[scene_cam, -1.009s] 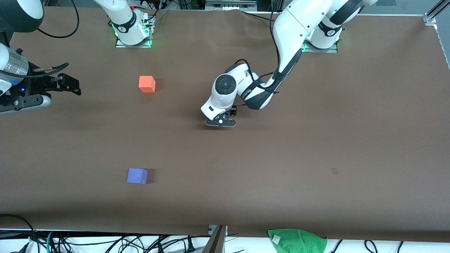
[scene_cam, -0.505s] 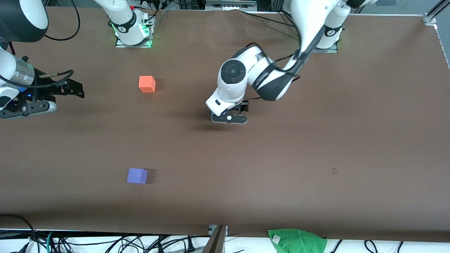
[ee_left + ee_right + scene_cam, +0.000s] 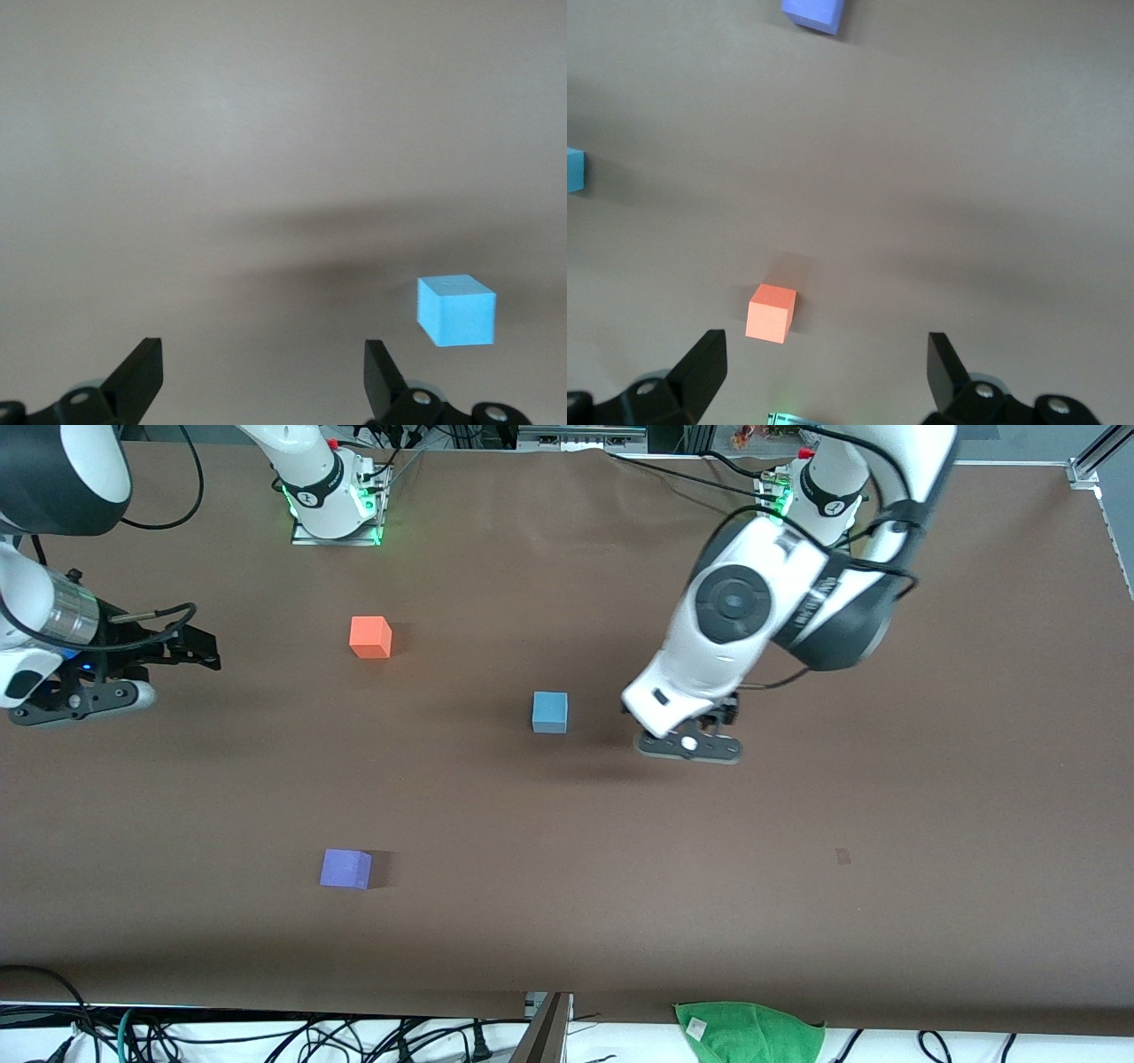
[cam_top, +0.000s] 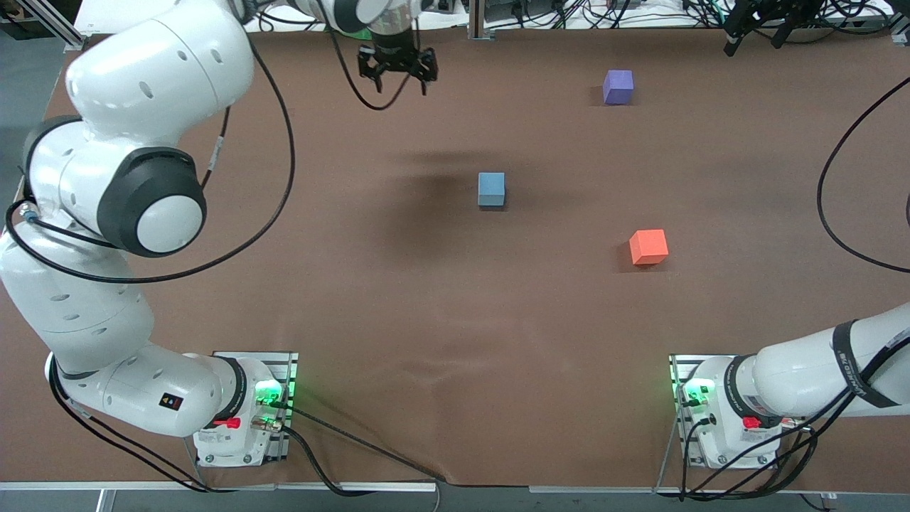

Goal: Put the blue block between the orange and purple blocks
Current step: 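Set the blue cube down while the right gripper reaches toward it, then withdraw the left gripper while the right gripper moves over the cube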

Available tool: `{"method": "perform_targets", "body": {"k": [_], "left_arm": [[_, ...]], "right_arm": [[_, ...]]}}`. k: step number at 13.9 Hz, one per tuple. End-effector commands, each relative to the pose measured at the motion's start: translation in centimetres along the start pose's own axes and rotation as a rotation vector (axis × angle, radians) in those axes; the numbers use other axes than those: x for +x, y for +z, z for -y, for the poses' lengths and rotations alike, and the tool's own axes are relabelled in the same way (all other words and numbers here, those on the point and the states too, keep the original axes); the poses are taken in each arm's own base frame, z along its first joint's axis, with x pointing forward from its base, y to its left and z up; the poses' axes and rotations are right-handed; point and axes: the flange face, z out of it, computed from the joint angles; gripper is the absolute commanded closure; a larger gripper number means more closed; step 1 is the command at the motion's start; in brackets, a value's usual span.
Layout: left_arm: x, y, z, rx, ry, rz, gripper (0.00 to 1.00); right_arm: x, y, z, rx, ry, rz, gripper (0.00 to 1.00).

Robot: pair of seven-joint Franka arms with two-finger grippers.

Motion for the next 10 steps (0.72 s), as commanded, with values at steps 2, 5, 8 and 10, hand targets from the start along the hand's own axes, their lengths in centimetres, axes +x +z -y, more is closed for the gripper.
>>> {"method": "perform_targets", "body": {"k": [2,5,8,10], "left_arm": [[-0.2,-3.1,3.9,0.03,0.007,-0.008,0.0],[-0.3,-5.5,7.3,0.041,-0.036,-0.01,0.0],[-0.3,-8.8,12.0,0.042,-0.085,-0.031,0.0],[-0.8,-10.5,14.8,0.053,-0.122,-0.03,0.0]], "right_arm": [[0.4,-0.2,4.0,0.001,0.024,0.001,0.0],[0.8,0.2,8.2,-0.009,0.046,0.004,0.0],[0.8,0.8,13.5,-0.023,0.107,0.006,0.0],[0.9,1.3,17.6,-0.031,0.139,-0.01,0.0]]}}
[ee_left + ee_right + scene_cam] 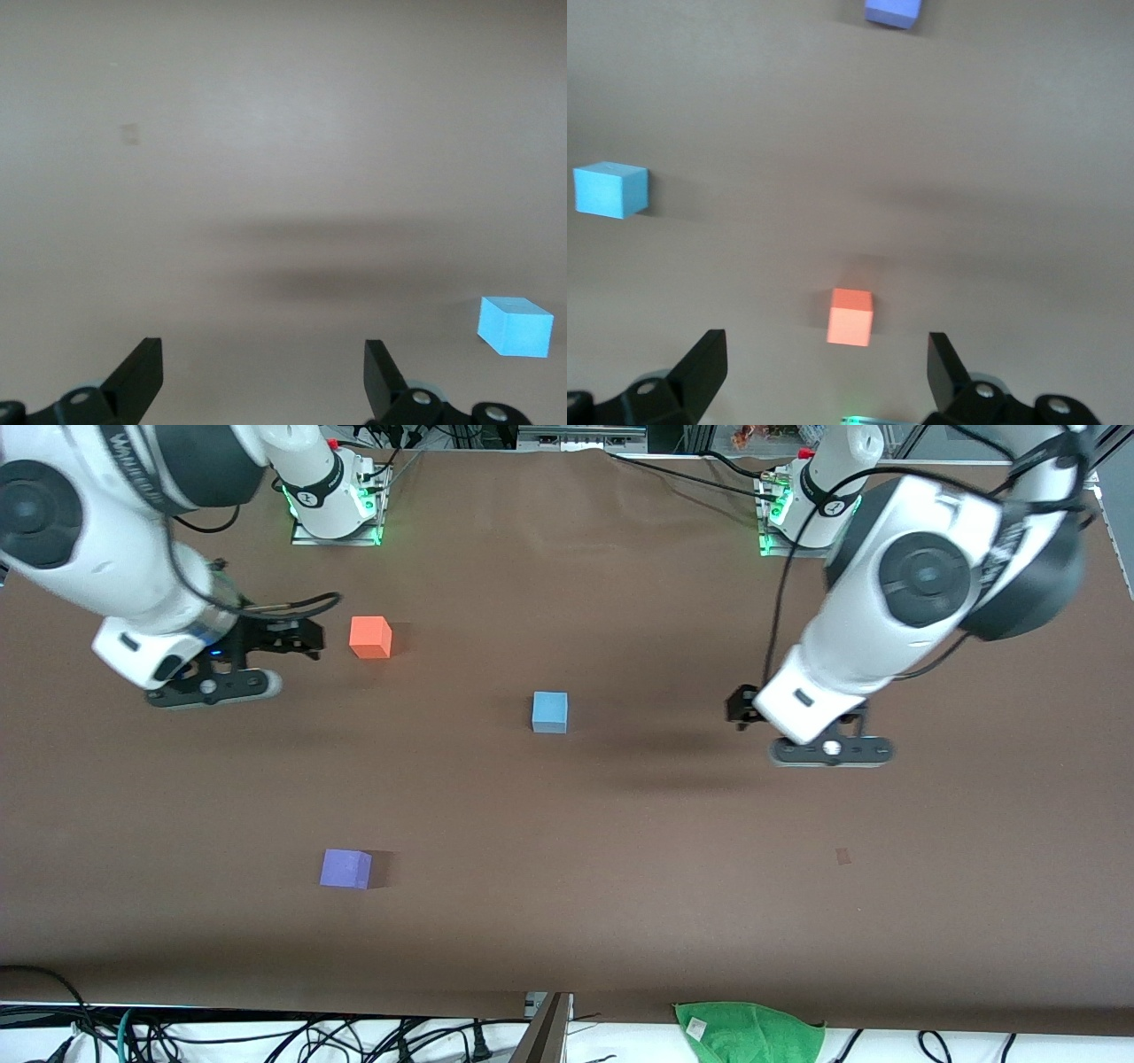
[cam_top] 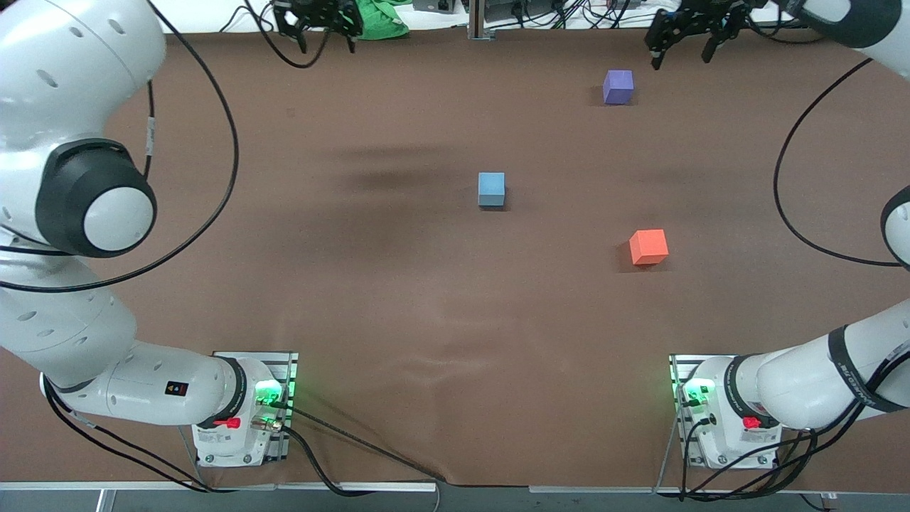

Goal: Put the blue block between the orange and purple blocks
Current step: 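Withdraw the left gripper while the right gripper moves over the cube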

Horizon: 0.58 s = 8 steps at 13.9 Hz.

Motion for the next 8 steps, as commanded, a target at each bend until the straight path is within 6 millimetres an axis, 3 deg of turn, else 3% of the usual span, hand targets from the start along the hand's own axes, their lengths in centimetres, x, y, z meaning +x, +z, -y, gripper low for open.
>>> {"method": "perform_targets", "body": {"k": [1,5,8], "left_arm": [[-0.8,-2.6,3.8,0.03,-0.022,-0.013,0.0],[-0.3,-3.5,9.4,0.039,0.069,0.018,0.0],[-0.7,-3.6,10.6,0.062,0.074,0.057,0.0]], "right_arm": [[-0.3,0.3,4.8,0.006,0.065,-0.022,0.0],[-1.0,1.6,11.9,0.032,0.122,-0.057,0.0],[-1.5,3.2,16.8,0.042,0.212,-0.079,0.0]]}}
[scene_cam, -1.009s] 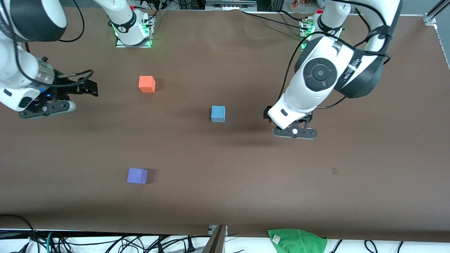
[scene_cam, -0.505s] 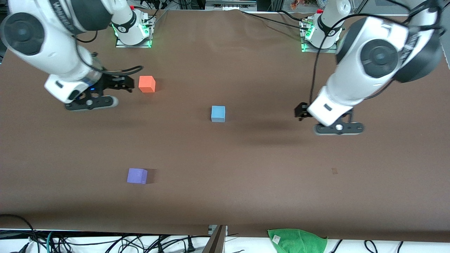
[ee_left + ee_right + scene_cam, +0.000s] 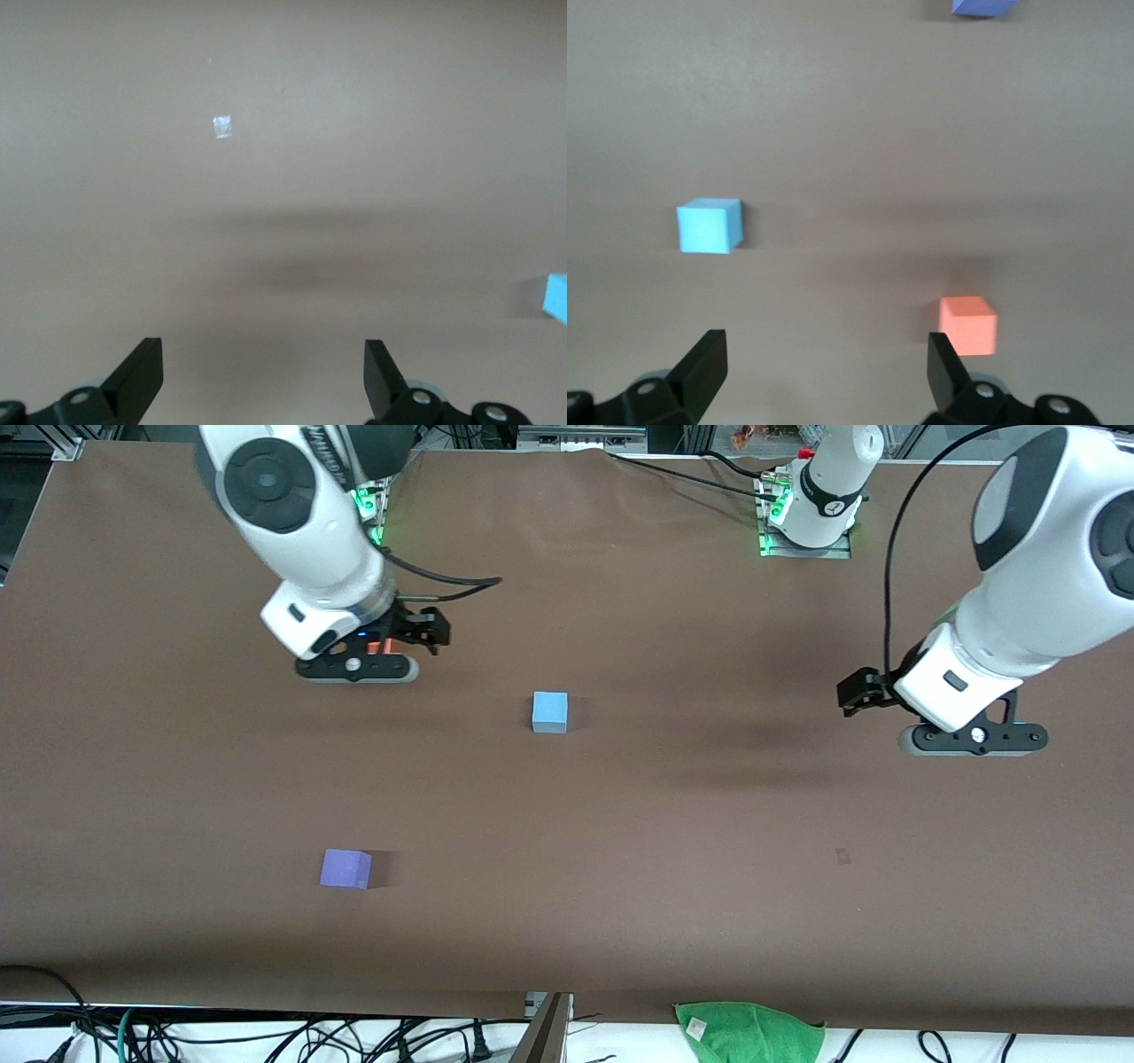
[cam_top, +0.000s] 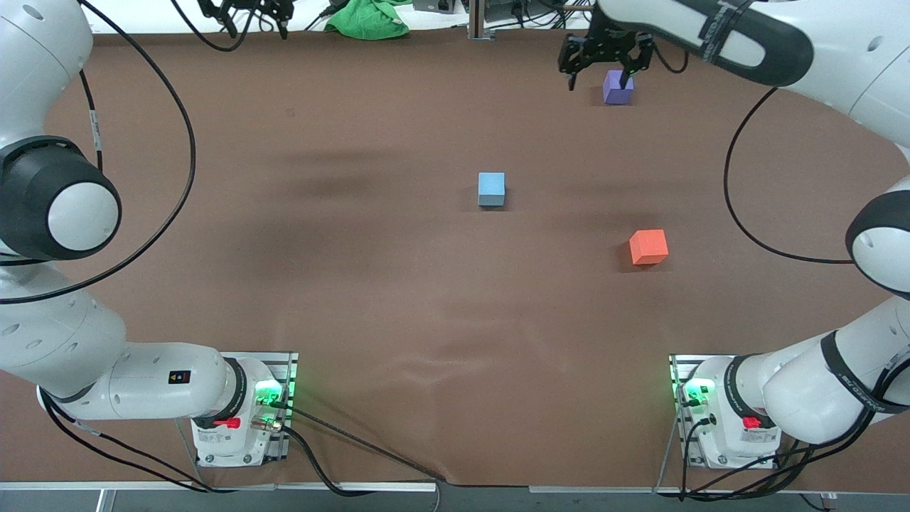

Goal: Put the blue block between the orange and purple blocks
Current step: 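Withdraw the left gripper while the right gripper moves over the cube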

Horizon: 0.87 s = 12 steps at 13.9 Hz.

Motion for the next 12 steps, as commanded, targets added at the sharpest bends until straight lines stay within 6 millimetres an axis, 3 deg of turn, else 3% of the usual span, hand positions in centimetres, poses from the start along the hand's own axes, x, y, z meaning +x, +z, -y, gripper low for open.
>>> {"method": "perform_targets", "body": {"k": [1,6,12], "left_arm": [[-1.1,-1.0,1.1,0.039,0.025,-0.002,0.0],[-1.8,-1.9,2.9,0.041,0.013,0.0,0.0],[-1.3,-2.1,5.9,0.02,-0.009,-0.008,0.0]], "right_arm": [[-0.6,1.4,3.5,0.023,0.06,-0.015,0.0],[-2.5,5.5,10.2,0.049,0.105,-0.046,0.0],[-1.2,11.7,13.0,0.069,0.115,-0.038,0.0]]}}
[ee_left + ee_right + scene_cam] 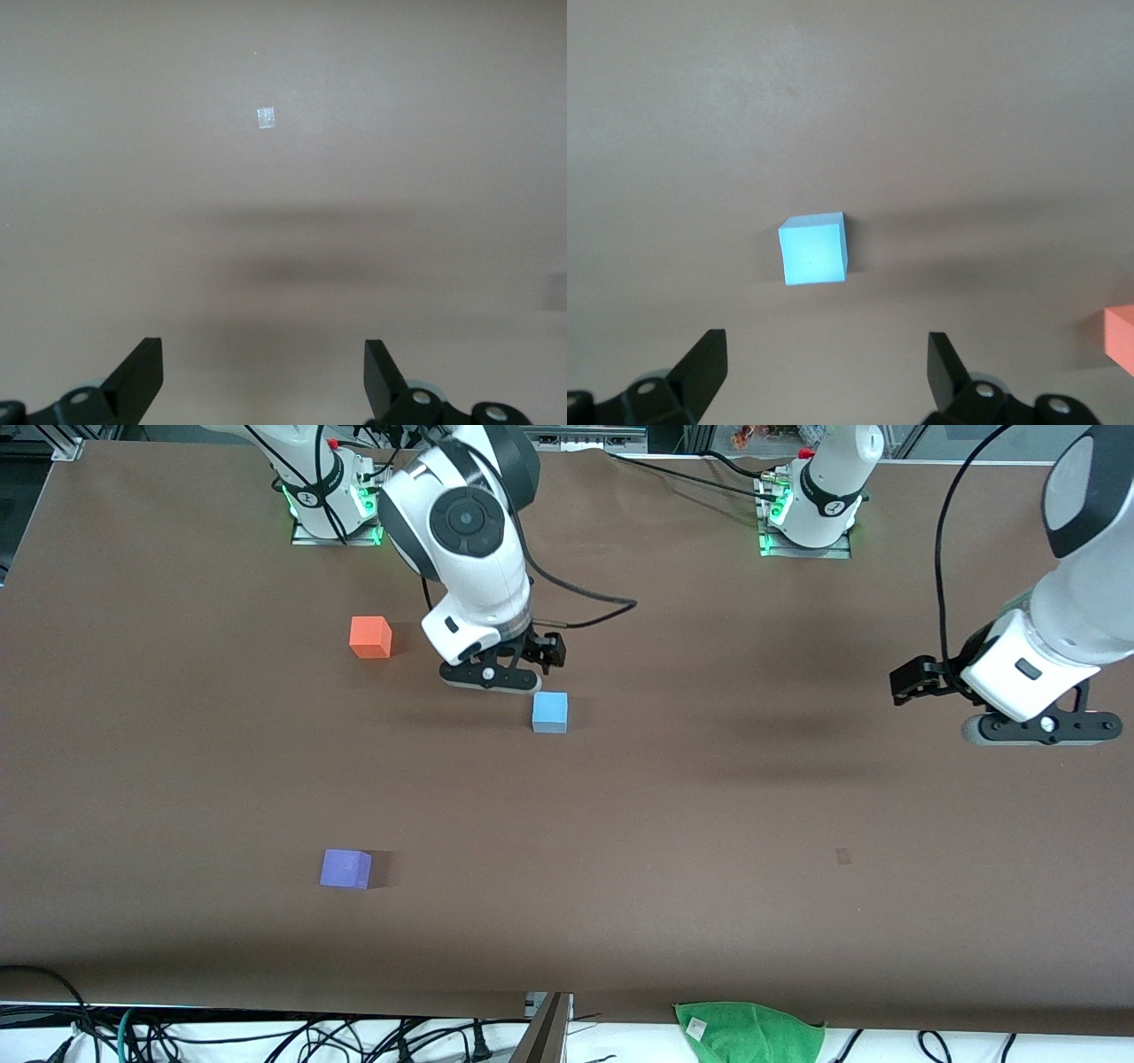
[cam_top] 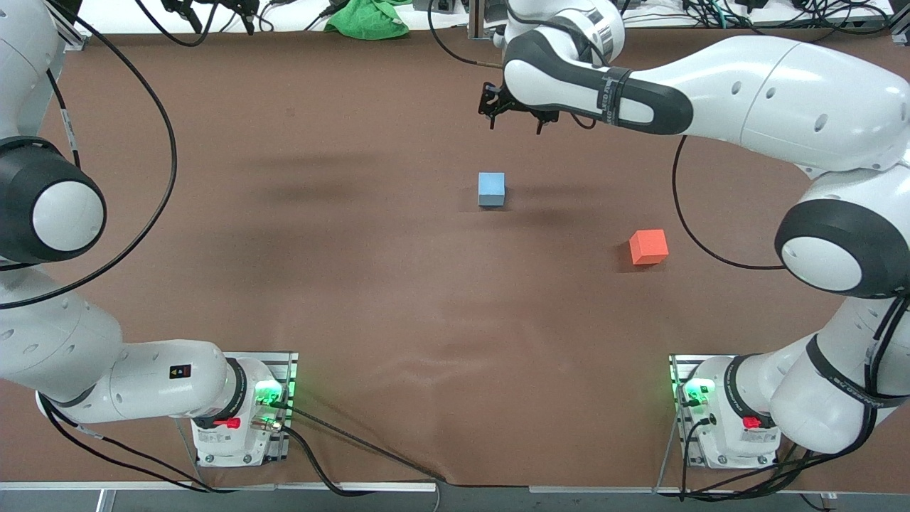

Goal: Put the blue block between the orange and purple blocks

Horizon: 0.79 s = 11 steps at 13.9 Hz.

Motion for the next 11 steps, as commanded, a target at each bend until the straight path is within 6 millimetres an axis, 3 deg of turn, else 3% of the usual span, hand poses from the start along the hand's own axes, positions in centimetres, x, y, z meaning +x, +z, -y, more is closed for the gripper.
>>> {"method": "perform_targets", "body": {"k": [1,3,5,7,11], "left_arm": [[-0.6,-0.4,1.7,0.007,0.025,-0.005,0.0],[-2.3,-1.2,2.4,-0.016,0.074,-0.039,0.0],[-4.1,-0.4,3.8,-0.053,0.043,-0.069,0.0],[-5.7,0.2,2.5,-0.042,0.062,-0.098,0.0],[-5.6,0.3,2.4,-0.044,0.048,-0.141,0.0]], "right_arm": [[0.2,2.5,1.3,0.012,0.011,0.008,0.0],[0.2,4.7,1.9,0.01,0.006,0.01,0.0],[0.3,6.8,2.5,0.011,0.001,0.009,0.0],[0.6,8.9,2.7,0.008,-0.008,0.01,0.0],[0.5,11.9,3.1,-0.009,-0.02,0.019,0.0]]}}
